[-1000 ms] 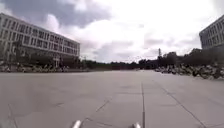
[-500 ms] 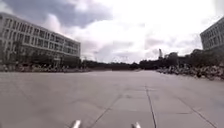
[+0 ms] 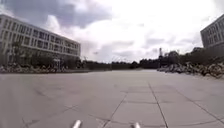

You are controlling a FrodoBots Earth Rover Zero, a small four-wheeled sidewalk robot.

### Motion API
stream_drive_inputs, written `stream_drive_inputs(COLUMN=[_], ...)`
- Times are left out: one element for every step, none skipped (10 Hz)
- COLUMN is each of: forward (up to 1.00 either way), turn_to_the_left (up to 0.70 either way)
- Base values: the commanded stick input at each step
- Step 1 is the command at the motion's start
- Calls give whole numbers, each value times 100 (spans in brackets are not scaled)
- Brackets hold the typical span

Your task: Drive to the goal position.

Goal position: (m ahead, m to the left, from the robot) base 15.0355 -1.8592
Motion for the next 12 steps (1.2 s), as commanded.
stream_drive_inputs(forward=[70,70,70,70,70,70,70,70,70,70,70,70], turn_to_the_left=[0,0,0,0,0,0,0,0,0,0,0,0])
